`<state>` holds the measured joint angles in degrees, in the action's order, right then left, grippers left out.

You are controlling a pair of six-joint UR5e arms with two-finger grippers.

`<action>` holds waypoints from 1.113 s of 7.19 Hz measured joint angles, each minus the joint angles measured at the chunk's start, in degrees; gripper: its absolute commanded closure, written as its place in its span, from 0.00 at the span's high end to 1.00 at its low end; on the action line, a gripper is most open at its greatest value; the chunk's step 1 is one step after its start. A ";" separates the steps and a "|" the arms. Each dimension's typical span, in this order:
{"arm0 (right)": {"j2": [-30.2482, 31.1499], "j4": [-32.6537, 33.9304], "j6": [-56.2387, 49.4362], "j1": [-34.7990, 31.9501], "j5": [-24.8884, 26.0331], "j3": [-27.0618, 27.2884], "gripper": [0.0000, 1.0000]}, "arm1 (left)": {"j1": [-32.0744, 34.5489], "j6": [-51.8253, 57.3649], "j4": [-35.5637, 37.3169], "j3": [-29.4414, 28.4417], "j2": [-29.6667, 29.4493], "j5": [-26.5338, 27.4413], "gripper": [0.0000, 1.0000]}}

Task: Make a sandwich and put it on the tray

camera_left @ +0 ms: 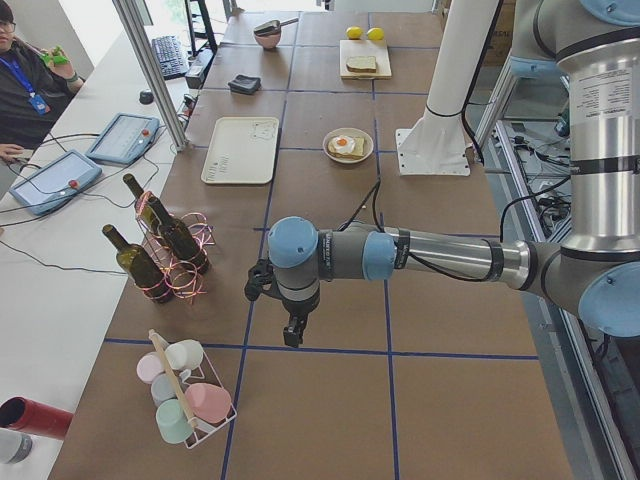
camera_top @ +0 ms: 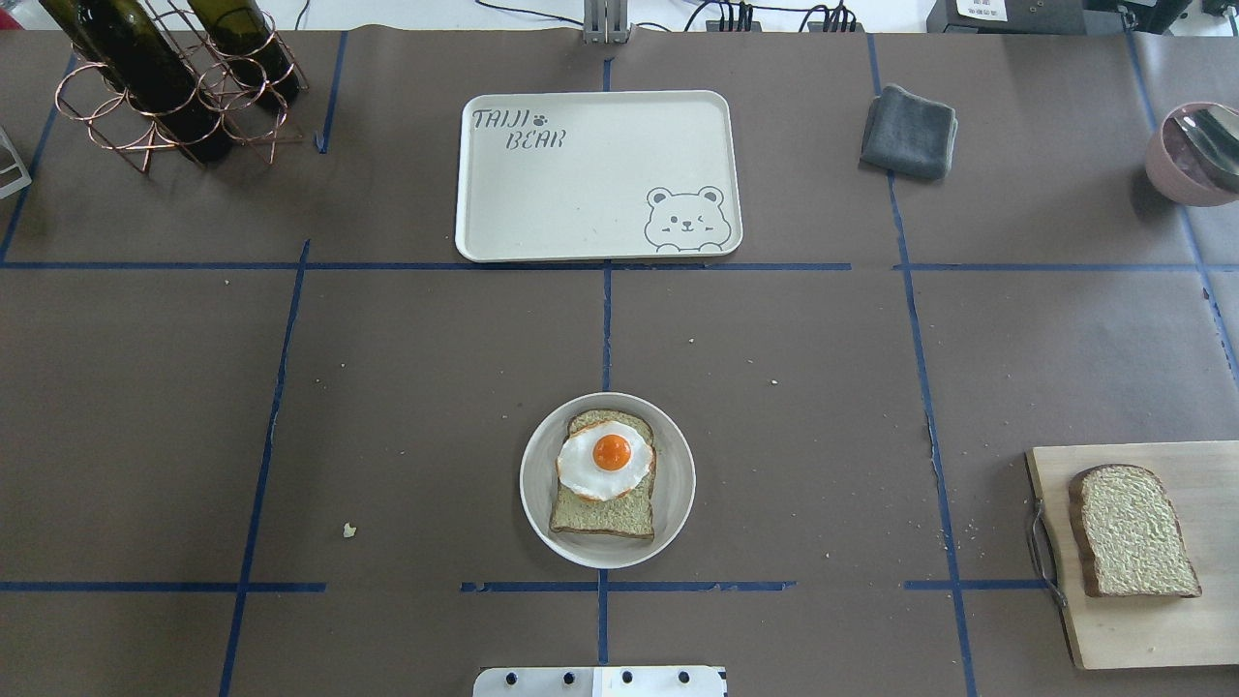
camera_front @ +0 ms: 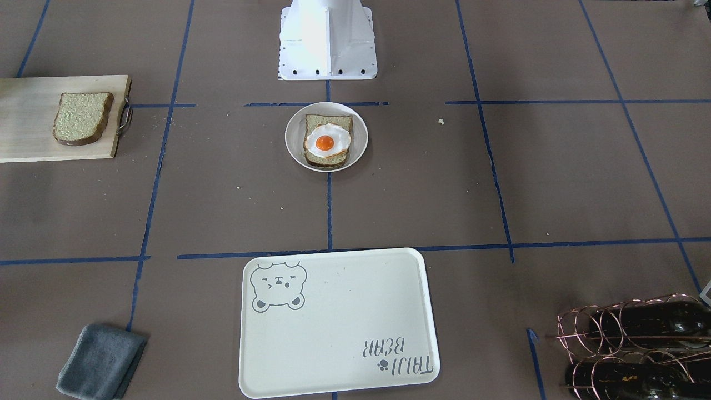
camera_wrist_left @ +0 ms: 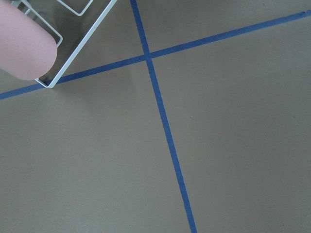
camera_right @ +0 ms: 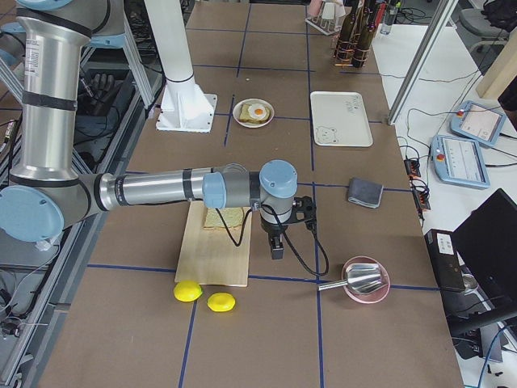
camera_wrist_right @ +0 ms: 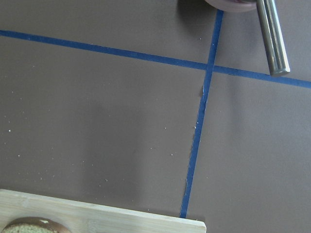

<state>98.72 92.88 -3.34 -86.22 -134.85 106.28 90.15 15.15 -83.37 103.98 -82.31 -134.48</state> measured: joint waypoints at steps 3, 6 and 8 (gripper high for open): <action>0.18 -0.35 0.26 0.00 -0.34 0.29 1.00 | 0.10 0.14 -0.06 0.19 0.25 -0.11 1.00; 3.51 -3.77 0.36 0.84 -2.95 3.71 1.00 | -0.05 0.16 -0.04 -0.12 0.33 -0.17 1.00; 8.28 -13.60 9.61 6.09 -3.58 5.07 1.00 | -0.12 0.20 0.00 -0.10 0.31 -0.24 1.00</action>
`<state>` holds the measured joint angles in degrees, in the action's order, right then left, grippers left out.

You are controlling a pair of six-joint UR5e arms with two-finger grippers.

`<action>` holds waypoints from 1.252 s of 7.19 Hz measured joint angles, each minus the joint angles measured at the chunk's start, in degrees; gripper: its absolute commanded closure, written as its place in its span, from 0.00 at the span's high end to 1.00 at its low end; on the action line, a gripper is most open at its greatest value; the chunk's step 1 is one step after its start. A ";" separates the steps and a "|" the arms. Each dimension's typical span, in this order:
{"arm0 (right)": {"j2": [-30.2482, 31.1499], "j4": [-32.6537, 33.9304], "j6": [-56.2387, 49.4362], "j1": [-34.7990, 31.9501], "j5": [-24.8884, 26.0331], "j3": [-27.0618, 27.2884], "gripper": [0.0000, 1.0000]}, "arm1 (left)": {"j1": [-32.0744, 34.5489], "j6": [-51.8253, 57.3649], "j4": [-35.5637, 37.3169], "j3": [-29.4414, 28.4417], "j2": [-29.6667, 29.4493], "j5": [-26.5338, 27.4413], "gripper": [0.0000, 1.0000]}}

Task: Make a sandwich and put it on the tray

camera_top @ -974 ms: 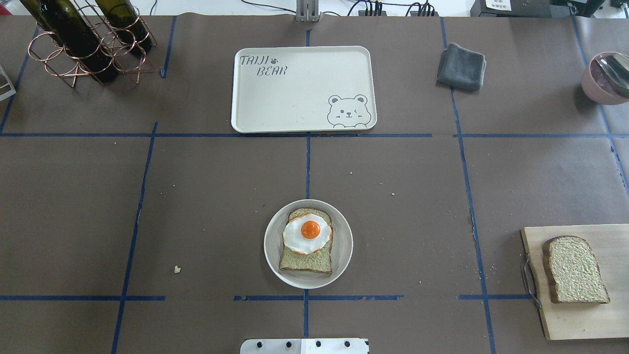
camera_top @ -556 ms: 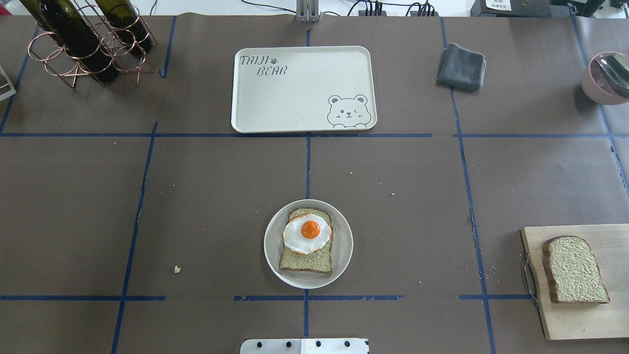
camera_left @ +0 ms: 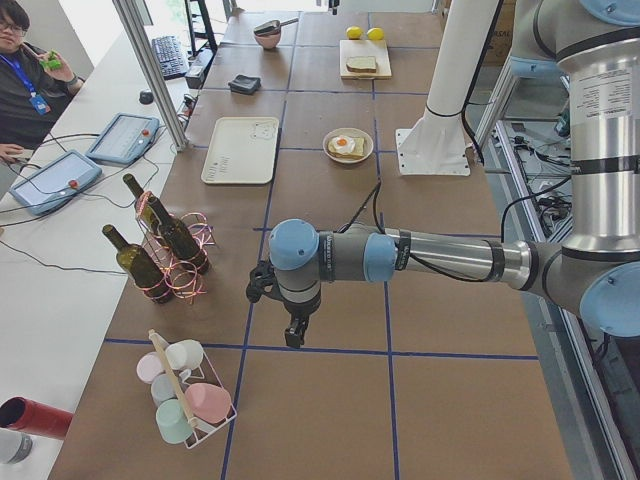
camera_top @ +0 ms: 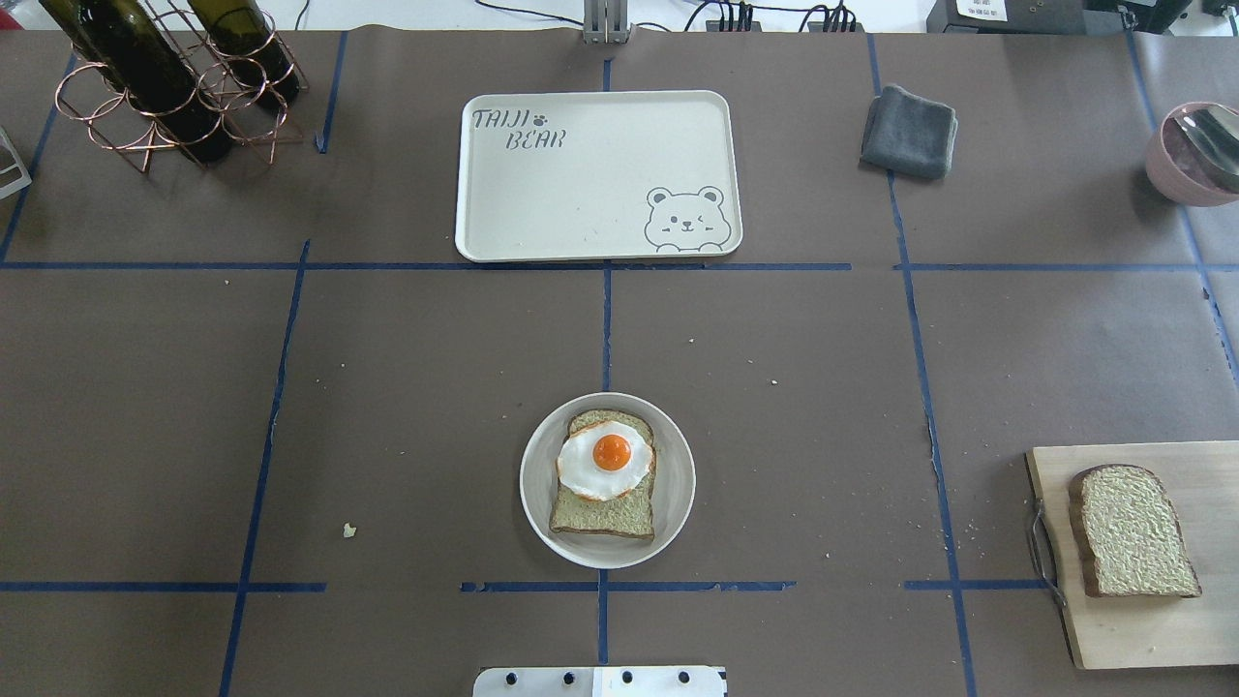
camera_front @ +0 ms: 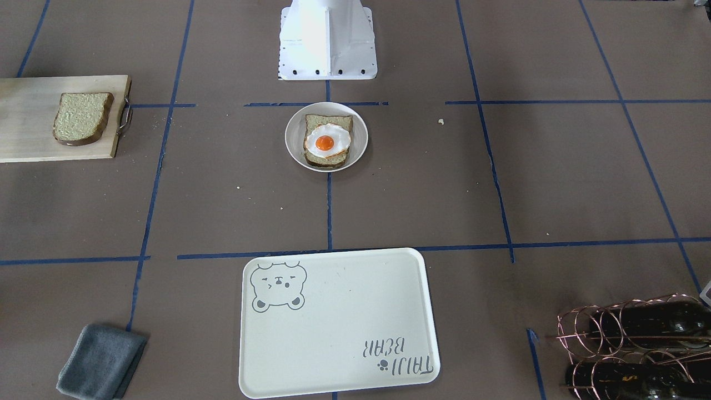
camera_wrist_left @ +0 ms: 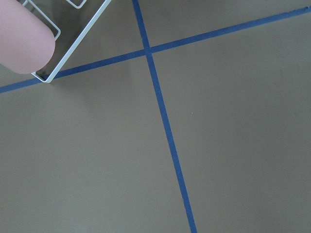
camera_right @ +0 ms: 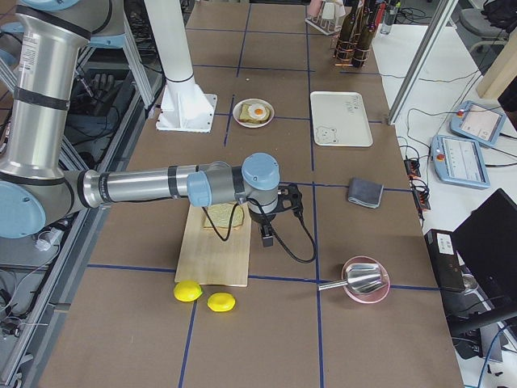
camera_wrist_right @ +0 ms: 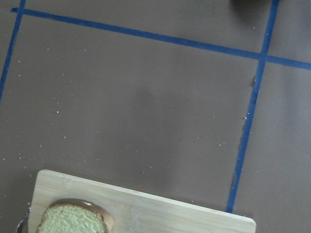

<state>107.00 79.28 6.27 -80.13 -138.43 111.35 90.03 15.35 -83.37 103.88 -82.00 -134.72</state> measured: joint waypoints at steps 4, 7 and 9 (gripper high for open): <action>8.19 -37.70 34.94 17.32 5.64 -4.94 0.91 | -0.09 0.00 0.07 0.37 0.00 -0.01 1.00; 8.55 -49.91 43.55 24.38 10.01 -11.00 0.73 | -0.19 0.03 0.14 0.36 0.00 -0.09 1.00; 8.12 -51.61 46.42 28.20 11.50 -11.59 0.69 | -0.20 0.03 0.16 0.36 0.01 -0.10 1.00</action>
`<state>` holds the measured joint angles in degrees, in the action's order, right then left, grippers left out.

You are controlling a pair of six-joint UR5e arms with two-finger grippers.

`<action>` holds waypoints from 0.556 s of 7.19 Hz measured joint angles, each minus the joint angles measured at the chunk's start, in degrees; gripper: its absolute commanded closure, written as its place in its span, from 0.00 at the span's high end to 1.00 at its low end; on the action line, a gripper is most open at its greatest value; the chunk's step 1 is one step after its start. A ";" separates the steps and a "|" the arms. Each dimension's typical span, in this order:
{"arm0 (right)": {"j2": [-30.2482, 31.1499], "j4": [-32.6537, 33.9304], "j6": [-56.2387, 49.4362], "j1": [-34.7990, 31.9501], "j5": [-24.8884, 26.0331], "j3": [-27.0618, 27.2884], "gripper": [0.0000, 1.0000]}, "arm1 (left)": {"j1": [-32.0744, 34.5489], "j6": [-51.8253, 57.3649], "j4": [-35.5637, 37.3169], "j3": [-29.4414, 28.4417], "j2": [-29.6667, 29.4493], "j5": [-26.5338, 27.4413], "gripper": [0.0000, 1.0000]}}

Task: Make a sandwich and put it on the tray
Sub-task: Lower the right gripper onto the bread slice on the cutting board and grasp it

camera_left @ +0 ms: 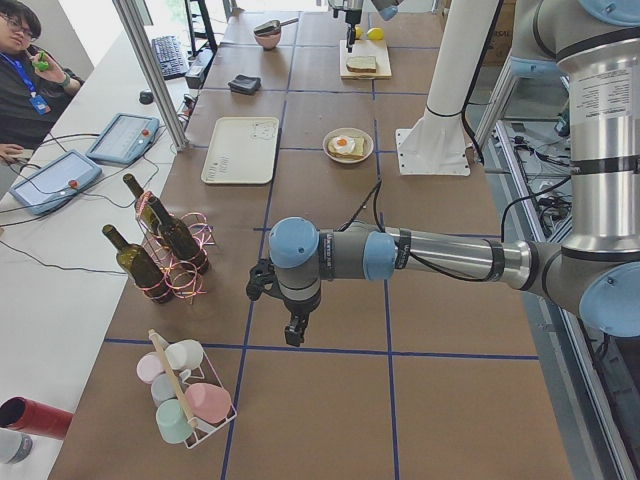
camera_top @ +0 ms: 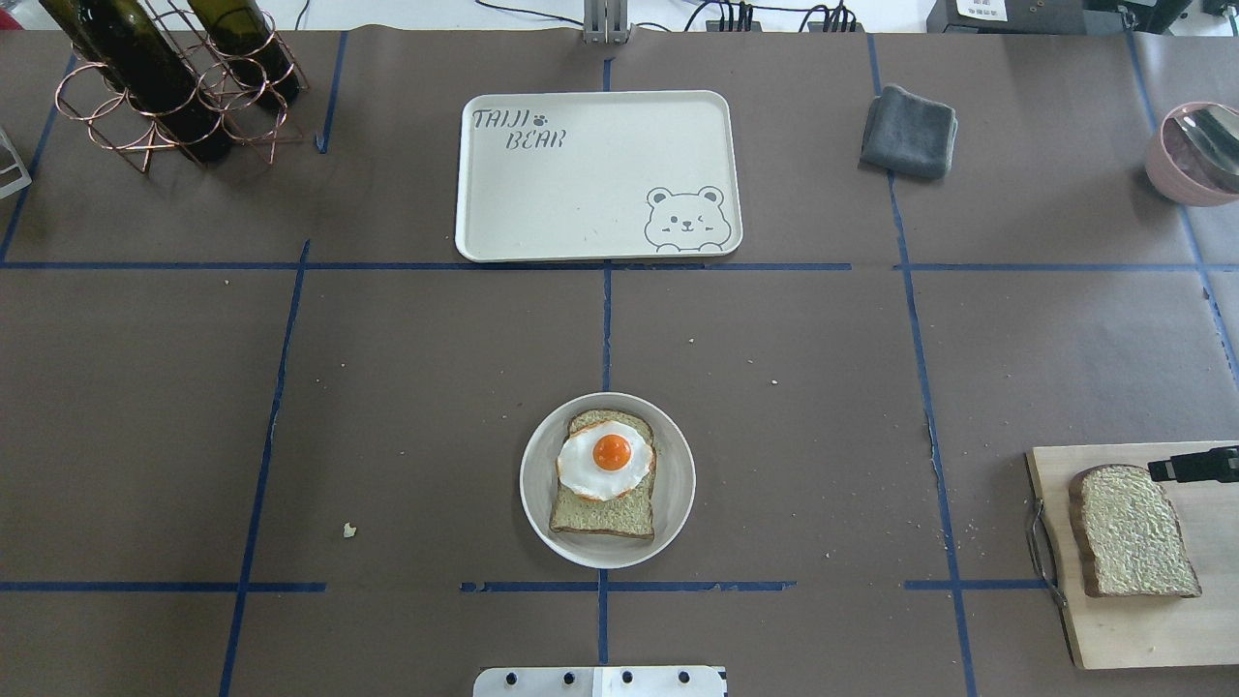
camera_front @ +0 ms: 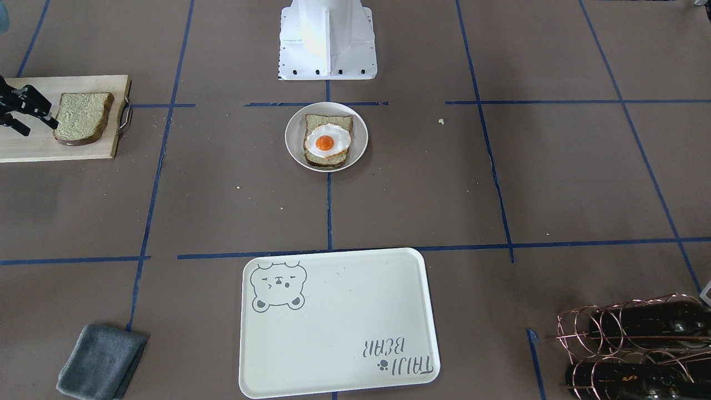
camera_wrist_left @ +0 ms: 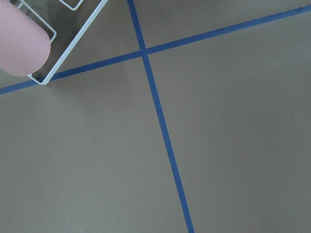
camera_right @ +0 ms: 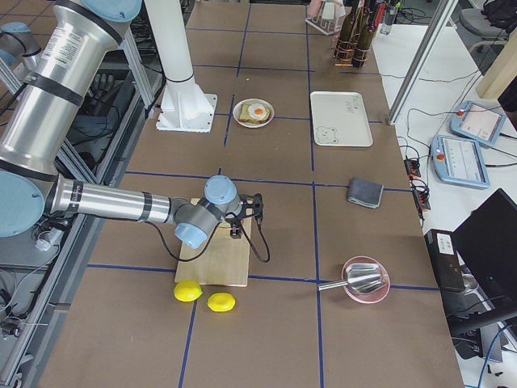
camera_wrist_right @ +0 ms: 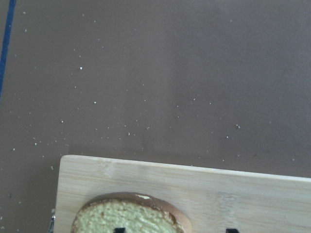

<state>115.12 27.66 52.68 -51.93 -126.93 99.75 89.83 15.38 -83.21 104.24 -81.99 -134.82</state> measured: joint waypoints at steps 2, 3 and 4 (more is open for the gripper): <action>-0.55 -0.21 1.39 3.00 1.26 -0.14 0.64 | 0.00 0.00 0.05 0.00 0.11 0.00 1.00; -0.67 -0.23 1.66 3.96 1.53 -0.30 0.63 | 0.00 0.00 0.04 0.00 0.14 0.00 1.00; -0.66 -0.24 1.75 4.47 1.63 -0.47 0.62 | 0.00 0.00 0.03 -0.03 0.15 0.00 1.00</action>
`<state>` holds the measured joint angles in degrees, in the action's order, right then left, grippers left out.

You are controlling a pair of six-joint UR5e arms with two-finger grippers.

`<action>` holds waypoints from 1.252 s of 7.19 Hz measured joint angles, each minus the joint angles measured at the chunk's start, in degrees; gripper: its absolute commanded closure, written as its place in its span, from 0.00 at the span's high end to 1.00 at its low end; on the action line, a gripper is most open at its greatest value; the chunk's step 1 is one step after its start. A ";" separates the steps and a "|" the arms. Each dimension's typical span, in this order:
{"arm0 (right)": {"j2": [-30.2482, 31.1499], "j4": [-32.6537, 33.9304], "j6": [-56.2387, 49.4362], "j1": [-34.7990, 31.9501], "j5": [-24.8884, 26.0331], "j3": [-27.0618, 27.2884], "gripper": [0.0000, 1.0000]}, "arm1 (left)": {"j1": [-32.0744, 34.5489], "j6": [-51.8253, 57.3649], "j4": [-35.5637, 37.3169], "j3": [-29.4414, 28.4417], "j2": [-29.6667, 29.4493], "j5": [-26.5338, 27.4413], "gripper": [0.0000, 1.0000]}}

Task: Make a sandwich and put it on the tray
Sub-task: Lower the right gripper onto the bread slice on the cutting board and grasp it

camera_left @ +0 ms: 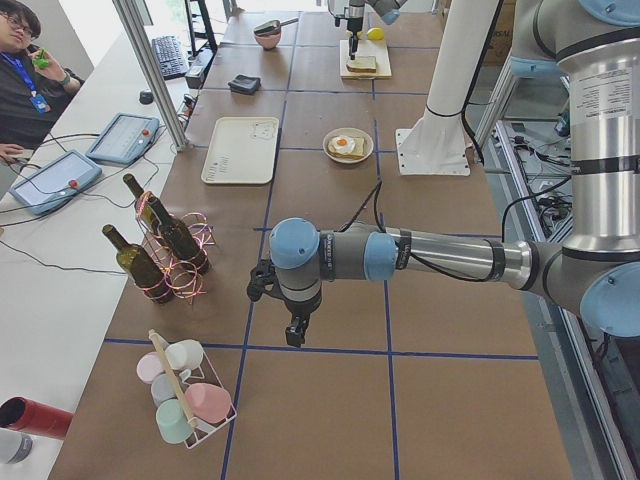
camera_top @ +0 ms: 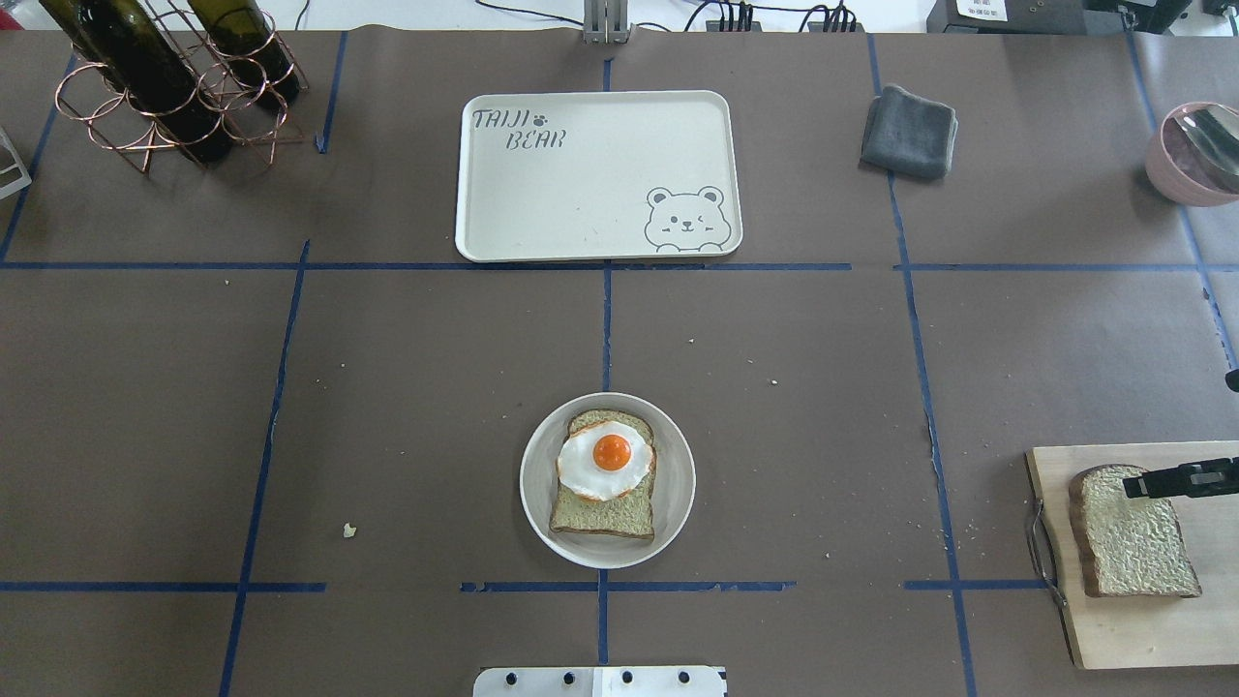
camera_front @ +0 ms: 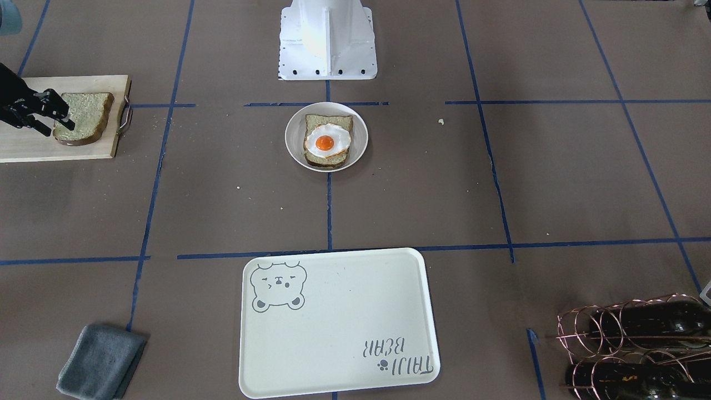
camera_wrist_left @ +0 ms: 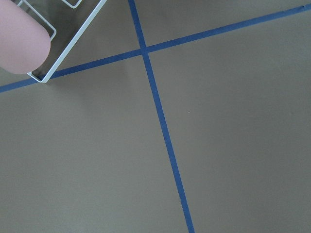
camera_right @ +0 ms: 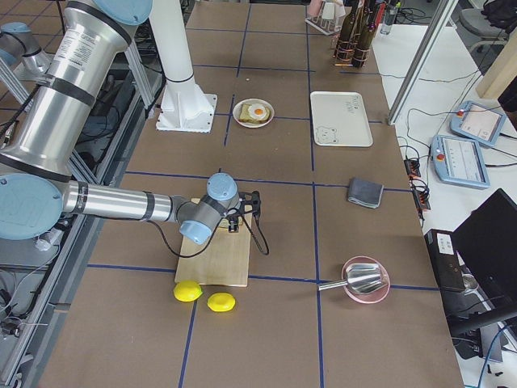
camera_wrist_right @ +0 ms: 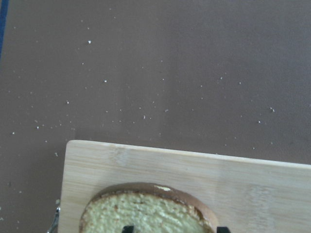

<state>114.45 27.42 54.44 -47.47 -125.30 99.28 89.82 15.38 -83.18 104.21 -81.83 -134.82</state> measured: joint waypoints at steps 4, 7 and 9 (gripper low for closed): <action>0.37 -0.02 -0.03 0.30 0.09 -0.79 0.45 | 0.00 0.00 0.04 -0.04 0.01 0.00 1.00; 0.35 -0.08 0.04 0.34 0.06 -0.85 0.00 | -0.04 0.00 0.04 0.01 0.01 0.00 1.00; 0.33 -0.11 0.05 0.34 -0.02 -0.85 0.00 | -0.01 0.00 0.04 0.02 0.00 0.00 1.00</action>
<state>114.79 27.31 54.49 -47.12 -125.32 98.43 89.82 15.38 -83.14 104.23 -81.83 -134.82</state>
